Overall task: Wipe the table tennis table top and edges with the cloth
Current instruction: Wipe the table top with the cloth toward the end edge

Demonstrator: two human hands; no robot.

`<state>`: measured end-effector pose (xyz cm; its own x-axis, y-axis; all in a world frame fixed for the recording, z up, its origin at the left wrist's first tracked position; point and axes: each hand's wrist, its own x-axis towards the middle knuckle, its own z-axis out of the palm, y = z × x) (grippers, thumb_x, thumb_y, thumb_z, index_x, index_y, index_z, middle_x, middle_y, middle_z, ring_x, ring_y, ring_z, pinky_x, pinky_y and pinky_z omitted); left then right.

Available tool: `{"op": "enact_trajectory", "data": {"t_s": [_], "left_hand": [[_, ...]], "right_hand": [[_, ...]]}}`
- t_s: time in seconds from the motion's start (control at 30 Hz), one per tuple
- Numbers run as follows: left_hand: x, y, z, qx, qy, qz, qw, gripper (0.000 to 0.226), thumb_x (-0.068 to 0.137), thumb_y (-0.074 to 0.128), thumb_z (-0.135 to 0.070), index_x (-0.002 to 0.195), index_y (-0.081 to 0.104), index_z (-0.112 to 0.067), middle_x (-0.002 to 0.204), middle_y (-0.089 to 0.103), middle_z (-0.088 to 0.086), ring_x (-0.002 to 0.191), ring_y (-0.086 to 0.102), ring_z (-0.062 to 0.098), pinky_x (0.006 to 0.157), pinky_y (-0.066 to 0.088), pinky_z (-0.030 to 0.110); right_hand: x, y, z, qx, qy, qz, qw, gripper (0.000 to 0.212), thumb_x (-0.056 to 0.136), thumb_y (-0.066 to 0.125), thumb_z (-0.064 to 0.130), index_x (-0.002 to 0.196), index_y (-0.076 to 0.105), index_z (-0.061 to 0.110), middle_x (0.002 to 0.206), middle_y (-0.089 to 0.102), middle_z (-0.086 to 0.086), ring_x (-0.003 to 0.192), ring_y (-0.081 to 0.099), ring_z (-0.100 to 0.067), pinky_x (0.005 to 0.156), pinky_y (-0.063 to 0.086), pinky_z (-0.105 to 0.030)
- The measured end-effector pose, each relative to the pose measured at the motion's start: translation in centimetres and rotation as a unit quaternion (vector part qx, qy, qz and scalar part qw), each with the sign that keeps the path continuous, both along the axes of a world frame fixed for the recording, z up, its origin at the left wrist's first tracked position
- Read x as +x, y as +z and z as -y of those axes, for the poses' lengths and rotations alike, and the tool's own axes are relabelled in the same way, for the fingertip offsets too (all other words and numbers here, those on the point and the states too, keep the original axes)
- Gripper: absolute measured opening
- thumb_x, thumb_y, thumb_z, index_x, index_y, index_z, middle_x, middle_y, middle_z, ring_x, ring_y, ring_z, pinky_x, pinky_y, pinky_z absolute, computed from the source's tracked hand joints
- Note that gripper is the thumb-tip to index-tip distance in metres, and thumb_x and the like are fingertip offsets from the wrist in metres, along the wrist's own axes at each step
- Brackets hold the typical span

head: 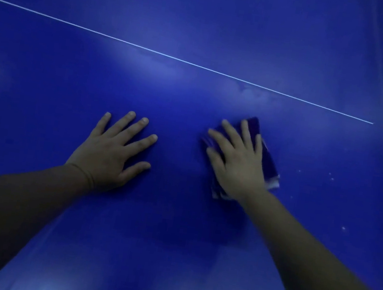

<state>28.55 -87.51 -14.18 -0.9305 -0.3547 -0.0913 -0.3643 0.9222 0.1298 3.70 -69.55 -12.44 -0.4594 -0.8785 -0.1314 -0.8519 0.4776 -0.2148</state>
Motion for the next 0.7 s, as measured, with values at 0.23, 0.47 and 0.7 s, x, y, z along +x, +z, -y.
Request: {"op": "enact_trajectory", "data": {"t_s": [0.23, 0.47, 0.7], "left_hand": [[0.5, 1.0, -3.1, 0.044, 0.076, 0.011, 0.996, 0.07, 0.092, 0.024, -0.063, 0.152, 0.037, -0.028, 0.162, 0.024, 0.005, 0.151, 0.014, 0.029, 0.118, 0.012, 0.06], [3.0, 1.0, -13.5, 0.07, 0.091, -0.01, 0.993, 0.061, 0.096, 0.033, -0.056, 0.15, 0.039, -0.029, 0.161, 0.027, 0.005, 0.151, 0.014, 0.031, 0.117, 0.014, 0.062], [4.6, 0.1, -15.5, 0.046, 0.07, 0.022, 0.996, 0.063, 0.096, 0.032, -0.058, 0.152, 0.036, -0.029, 0.162, 0.023, 0.007, 0.151, 0.011, 0.033, 0.116, 0.014, 0.064]], "right_hand": [[-4.3, 0.6, -5.8, 0.043, -0.153, 0.012, 0.987, 0.061, 0.096, 0.028, 0.068, 0.15, 0.034, 0.043, 0.165, 0.016, 0.011, 0.154, -0.002, -0.022, 0.12, -0.002, -0.059], [1.0, 0.2, -1.2, 0.018, -0.102, 0.009, 0.995, 0.059, 0.095, 0.035, 0.063, 0.149, 0.038, 0.041, 0.163, 0.024, 0.01, 0.154, 0.002, -0.029, 0.118, 0.002, -0.064], [6.0, 0.1, -16.1, 0.028, 0.04, -0.012, 0.999, 0.055, 0.093, 0.041, 0.061, 0.143, 0.048, 0.039, 0.16, 0.032, 0.01, 0.153, 0.015, -0.026, 0.119, 0.013, -0.06]]}}
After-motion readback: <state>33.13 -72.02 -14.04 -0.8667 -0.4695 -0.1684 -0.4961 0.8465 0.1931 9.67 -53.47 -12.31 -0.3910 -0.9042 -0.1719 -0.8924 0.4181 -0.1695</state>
